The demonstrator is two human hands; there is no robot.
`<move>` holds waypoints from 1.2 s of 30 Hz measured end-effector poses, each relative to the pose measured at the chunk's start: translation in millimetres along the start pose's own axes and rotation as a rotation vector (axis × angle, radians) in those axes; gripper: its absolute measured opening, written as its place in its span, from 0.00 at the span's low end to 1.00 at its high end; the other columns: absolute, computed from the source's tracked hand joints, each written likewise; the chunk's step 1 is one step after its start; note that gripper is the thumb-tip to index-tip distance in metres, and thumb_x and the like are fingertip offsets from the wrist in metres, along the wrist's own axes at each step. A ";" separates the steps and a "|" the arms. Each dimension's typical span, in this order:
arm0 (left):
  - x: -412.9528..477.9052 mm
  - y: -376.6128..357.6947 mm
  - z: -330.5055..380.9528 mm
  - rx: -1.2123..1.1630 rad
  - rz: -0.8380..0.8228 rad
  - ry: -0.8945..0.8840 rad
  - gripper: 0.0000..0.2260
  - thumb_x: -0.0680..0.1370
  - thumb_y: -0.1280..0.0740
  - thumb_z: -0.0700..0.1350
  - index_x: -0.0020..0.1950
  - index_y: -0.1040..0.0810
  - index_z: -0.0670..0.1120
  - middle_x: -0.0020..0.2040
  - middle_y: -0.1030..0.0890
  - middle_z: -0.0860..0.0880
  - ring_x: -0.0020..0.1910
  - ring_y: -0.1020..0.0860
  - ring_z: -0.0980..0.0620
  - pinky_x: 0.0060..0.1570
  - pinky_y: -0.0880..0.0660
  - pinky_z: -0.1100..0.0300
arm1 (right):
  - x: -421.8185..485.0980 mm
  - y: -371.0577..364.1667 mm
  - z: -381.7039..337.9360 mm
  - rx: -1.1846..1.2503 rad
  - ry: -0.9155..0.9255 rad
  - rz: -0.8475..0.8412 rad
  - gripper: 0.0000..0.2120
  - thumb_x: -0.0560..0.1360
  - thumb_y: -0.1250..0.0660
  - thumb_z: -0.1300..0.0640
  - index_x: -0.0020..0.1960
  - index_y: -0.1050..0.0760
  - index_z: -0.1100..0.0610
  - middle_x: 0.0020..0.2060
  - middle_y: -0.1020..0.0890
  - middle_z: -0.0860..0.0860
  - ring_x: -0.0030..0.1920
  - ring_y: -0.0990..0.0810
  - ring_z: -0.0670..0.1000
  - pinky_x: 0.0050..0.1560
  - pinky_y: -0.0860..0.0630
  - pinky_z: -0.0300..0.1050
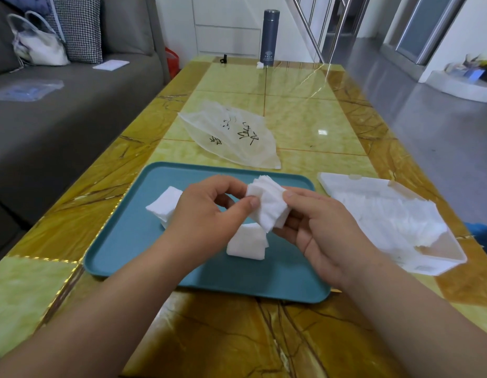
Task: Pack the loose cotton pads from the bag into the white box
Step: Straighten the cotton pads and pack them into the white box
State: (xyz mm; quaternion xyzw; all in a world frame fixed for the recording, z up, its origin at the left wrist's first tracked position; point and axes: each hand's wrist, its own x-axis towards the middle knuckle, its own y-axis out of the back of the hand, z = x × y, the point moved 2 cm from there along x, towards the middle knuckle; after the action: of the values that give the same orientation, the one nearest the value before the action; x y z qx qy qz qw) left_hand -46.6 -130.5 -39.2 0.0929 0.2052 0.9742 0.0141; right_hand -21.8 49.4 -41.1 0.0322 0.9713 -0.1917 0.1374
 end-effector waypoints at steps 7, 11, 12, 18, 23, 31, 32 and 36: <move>2.2 -0.8 -2.9 -0.023 0.021 0.018 0.02 0.75 0.23 0.48 0.45 0.15 0.52 0.39 0.16 0.54 0.34 0.23 0.54 0.35 0.28 0.67 | -1.4 1.9 -0.6 -0.187 0.107 -0.088 0.13 0.79 0.28 0.53 0.60 0.16 0.58 0.53 0.12 0.55 0.55 0.13 0.54 0.57 0.17 0.49; 0.5 -3.0 -8.8 0.094 -0.096 0.010 0.16 0.71 0.20 0.51 0.56 0.20 0.59 0.41 0.20 0.53 0.32 0.27 0.59 0.35 0.28 0.65 | -1.4 10.3 5.5 -0.685 0.293 0.018 0.14 0.74 0.24 0.63 0.57 0.18 0.50 0.47 0.12 0.47 0.47 0.14 0.45 0.49 0.19 0.39; -1.5 -4.3 -9.4 0.122 -0.181 0.023 0.20 0.71 0.20 0.51 0.59 0.21 0.60 0.39 0.21 0.54 0.31 0.27 0.61 0.34 0.29 0.67 | -1.8 11.1 7.1 -0.776 0.296 0.019 0.15 0.74 0.27 0.66 0.55 0.18 0.49 0.46 0.13 0.46 0.46 0.15 0.44 0.46 0.21 0.36; -14.5 -26.7 -9.3 0.273 -0.396 0.007 0.09 0.72 0.22 0.52 0.50 0.17 0.55 0.36 0.17 0.50 0.30 0.24 0.59 0.32 0.30 0.62 | -9.1 22.0 14.5 -0.952 0.176 -0.001 0.22 0.71 0.35 0.73 0.56 0.21 0.50 0.50 0.17 0.44 0.47 0.21 0.40 0.43 0.28 0.23; -14.7 -28.7 -7.0 0.252 -0.415 0.072 0.12 0.71 0.21 0.50 0.52 0.18 0.55 0.37 0.15 0.51 0.31 0.22 0.60 0.31 0.31 0.67 | -15.6 24.3 22.8 -0.899 0.164 0.060 0.35 0.73 0.36 0.73 0.76 0.31 0.49 0.67 0.26 0.43 0.65 0.29 0.41 0.50 0.38 0.13; -14.9 -31.6 -7.6 0.179 -0.487 0.064 0.18 0.70 0.28 0.38 0.57 0.19 0.53 0.42 0.15 0.48 0.36 0.20 0.56 0.45 0.20 0.51 | -14.4 15.0 34.6 -0.686 0.145 0.094 0.43 0.70 0.41 0.76 0.80 0.35 0.48 0.76 0.30 0.47 0.75 0.31 0.47 0.72 0.34 0.41; -14.5 -31.6 -8.2 0.178 -0.484 0.063 0.17 0.71 0.27 0.39 0.57 0.19 0.53 0.42 0.15 0.48 0.36 0.20 0.56 0.44 0.20 0.51 | -14.1 14.8 35.0 -0.688 0.148 0.092 0.43 0.71 0.41 0.77 0.80 0.35 0.47 0.76 0.30 0.47 0.75 0.31 0.47 0.71 0.34 0.41; -15.7 -32.0 -8.4 0.182 -0.417 0.044 0.12 0.72 0.23 0.48 0.53 0.19 0.54 0.39 0.15 0.53 0.36 0.19 0.59 0.39 0.23 0.62 | -15.6 12.8 34.2 -0.699 0.141 0.045 0.40 0.75 0.39 0.76 0.80 0.36 0.46 0.75 0.29 0.45 0.75 0.31 0.45 0.67 0.34 0.36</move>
State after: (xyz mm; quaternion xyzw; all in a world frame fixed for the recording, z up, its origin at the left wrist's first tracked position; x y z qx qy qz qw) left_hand -33.0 -105.6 -62.4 0.0282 0.3071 0.9295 0.2023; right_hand 3.4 48.0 -71.8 0.0177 0.9843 0.1578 0.0769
